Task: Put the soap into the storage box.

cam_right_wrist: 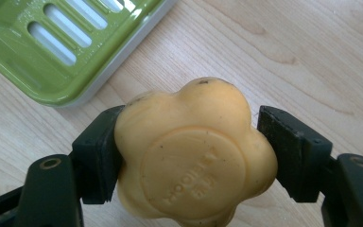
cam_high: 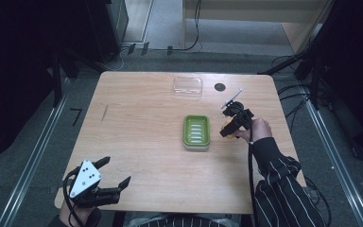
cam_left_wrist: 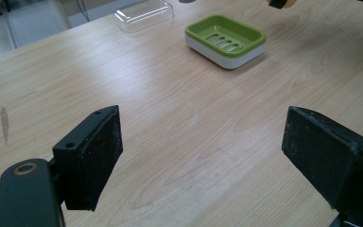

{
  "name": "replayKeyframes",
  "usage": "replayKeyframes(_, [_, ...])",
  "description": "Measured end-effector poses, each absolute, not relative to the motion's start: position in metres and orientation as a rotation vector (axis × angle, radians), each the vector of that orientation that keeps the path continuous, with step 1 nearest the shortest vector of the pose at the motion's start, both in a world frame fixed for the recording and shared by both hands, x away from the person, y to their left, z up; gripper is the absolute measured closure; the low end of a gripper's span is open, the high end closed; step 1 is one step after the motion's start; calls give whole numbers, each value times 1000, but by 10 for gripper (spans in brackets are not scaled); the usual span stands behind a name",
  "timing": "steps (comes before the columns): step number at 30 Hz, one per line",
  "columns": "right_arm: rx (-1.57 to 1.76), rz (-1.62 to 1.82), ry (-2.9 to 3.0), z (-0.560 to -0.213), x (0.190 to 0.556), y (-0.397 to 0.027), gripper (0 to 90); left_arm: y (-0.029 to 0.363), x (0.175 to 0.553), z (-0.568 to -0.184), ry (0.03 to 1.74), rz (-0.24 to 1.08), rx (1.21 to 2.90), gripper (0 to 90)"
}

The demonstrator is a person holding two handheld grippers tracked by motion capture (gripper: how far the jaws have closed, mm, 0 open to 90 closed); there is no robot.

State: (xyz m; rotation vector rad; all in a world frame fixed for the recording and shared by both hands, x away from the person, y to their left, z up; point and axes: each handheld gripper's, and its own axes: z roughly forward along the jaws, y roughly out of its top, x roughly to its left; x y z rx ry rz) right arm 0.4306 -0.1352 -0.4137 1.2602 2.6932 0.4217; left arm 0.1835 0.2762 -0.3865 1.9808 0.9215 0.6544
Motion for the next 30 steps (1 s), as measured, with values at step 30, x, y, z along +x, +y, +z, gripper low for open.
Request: replayKeyframes(30, [1157, 514, 2683, -403, 429, -102, 283, 277, 183, -387, 926, 655, 1979, 136])
